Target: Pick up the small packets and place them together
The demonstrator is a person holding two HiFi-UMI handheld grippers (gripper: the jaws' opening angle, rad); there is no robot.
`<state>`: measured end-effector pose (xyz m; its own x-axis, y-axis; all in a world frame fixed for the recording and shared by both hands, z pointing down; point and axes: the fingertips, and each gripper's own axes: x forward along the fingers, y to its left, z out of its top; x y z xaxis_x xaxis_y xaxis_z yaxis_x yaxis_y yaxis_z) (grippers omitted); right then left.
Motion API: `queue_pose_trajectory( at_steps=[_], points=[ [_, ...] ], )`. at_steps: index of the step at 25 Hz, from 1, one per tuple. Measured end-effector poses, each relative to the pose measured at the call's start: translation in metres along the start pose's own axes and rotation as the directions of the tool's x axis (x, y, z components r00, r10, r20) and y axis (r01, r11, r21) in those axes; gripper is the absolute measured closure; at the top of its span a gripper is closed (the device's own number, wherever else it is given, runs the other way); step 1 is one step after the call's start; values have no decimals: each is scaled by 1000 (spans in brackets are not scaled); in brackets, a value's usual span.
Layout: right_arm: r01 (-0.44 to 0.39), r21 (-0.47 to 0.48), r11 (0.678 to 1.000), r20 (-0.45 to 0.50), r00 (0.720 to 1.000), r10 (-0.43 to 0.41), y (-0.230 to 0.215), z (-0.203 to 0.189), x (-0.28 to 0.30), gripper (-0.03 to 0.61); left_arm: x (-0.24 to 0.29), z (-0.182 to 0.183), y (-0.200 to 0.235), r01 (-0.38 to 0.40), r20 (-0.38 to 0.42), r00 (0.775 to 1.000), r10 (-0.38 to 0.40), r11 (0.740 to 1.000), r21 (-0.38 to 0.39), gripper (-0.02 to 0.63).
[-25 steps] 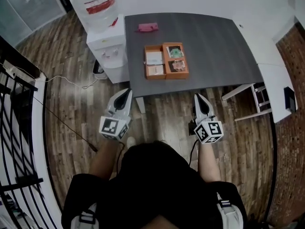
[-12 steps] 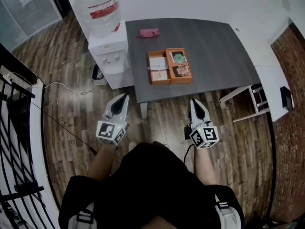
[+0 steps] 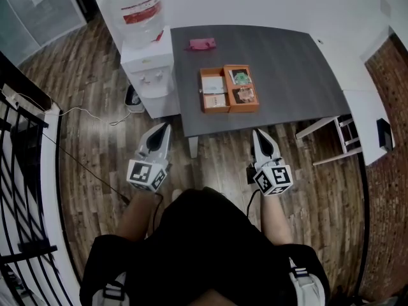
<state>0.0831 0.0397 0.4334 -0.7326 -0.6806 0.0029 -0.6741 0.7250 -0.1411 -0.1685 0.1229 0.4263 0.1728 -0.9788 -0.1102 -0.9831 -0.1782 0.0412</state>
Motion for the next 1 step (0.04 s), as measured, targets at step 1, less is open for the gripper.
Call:
queue_pose_trajectory(
  at_steps=[1],
  points=[
    [-2,0,1000,0,1000,2,0,0,0,578,0,0,0,-2,-1,1000,2,1000,3,615]
  ],
)
